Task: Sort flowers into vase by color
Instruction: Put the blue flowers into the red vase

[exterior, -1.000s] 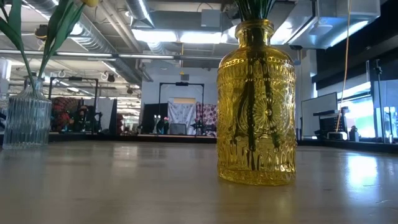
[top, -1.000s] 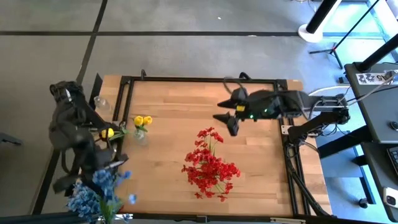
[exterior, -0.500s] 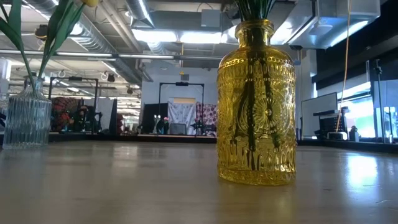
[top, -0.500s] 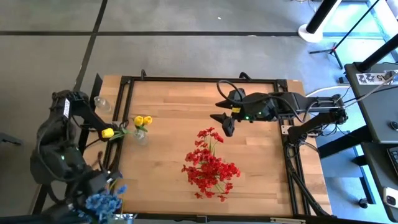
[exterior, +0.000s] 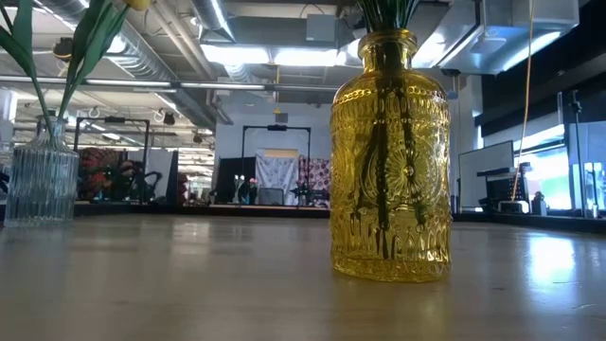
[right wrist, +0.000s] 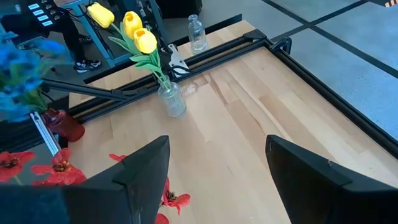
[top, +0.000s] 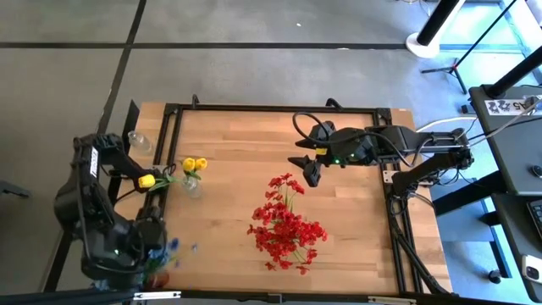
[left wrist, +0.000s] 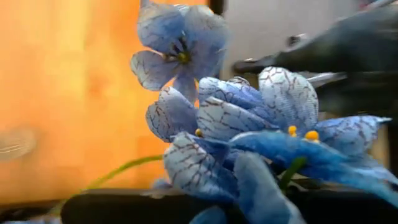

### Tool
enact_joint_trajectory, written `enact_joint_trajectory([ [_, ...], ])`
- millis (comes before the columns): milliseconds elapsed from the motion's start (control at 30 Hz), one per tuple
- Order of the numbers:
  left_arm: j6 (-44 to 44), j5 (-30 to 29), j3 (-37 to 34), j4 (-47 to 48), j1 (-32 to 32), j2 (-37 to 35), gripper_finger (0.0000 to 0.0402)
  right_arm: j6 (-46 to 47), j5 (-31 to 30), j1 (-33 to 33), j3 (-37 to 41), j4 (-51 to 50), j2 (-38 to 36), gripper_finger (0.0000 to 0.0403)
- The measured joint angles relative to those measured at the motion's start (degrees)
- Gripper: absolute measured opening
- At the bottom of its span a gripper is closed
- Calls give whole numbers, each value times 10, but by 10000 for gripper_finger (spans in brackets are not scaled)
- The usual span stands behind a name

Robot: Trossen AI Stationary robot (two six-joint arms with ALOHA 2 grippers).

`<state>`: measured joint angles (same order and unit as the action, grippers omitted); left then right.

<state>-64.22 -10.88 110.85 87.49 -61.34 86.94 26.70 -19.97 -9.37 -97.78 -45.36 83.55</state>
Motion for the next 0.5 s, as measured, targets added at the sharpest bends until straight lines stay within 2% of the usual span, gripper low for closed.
enact_joint_trajectory([
  [67,-1,-3,0,23,0,5,4,0,0,0,0,0,0,264],
  [500,-13,-21,0,25,-3,11,4,-4,0,0,0,-3,0,264],
])
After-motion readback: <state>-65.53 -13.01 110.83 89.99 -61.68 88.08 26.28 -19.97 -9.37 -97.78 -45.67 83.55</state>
